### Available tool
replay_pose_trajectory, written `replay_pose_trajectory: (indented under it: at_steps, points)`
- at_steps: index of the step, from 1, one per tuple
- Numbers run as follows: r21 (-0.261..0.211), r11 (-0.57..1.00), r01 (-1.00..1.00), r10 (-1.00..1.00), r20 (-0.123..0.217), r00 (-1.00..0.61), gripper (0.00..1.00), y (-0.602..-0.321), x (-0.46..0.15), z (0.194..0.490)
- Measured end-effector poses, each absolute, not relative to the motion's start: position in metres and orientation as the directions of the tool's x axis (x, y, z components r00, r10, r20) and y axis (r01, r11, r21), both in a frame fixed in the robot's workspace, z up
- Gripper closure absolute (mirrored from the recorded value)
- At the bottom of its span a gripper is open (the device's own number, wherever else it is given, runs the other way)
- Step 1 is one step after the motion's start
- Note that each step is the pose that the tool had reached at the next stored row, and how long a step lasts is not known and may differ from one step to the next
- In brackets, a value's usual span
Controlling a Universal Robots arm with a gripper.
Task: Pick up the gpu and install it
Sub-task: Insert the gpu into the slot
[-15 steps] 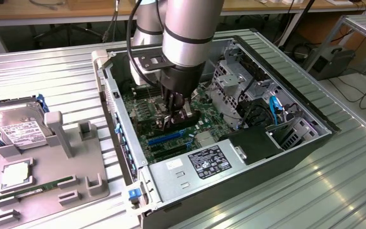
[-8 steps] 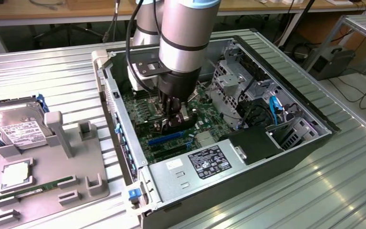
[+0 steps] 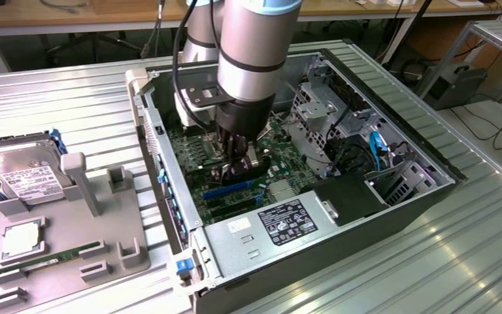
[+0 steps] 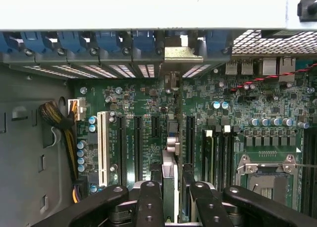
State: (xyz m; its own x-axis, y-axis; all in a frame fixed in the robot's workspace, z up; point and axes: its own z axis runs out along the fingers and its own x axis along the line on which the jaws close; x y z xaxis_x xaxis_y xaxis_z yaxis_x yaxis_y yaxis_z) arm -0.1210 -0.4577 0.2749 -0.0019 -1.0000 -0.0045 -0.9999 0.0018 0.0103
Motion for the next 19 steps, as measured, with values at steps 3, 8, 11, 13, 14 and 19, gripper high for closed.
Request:
replay_pose_trajectory:
  at_steps: [3, 8, 11, 13, 14, 19]
  points:
    - [0.01, 0.002, -1.0, -1.0, -0.004, -0.002, 0.74, -0.458, -0.122, 0.273]
    - [0.01, 0.007, -1.0, -1.0, -0.004, -0.007, 0.74, -0.458, -0.122, 0.27]
    - [0.01, 0.008, -1.0, -1.0, -0.004, -0.008, 0.74, -0.458, -0.122, 0.267]
    - [0.01, 0.009, -1.0, -1.0, -0.004, -0.009, 0.74, -0.458, -0.123, 0.265]
    - [0.01, 0.009, -1.0, -1.0, -0.004, -0.009, 0.74, -0.458, -0.123, 0.265]
    - [0.01, 0.01, -1.0, -1.0, -0.005, -0.01, 0.74, -0.458, -0.124, 0.263]
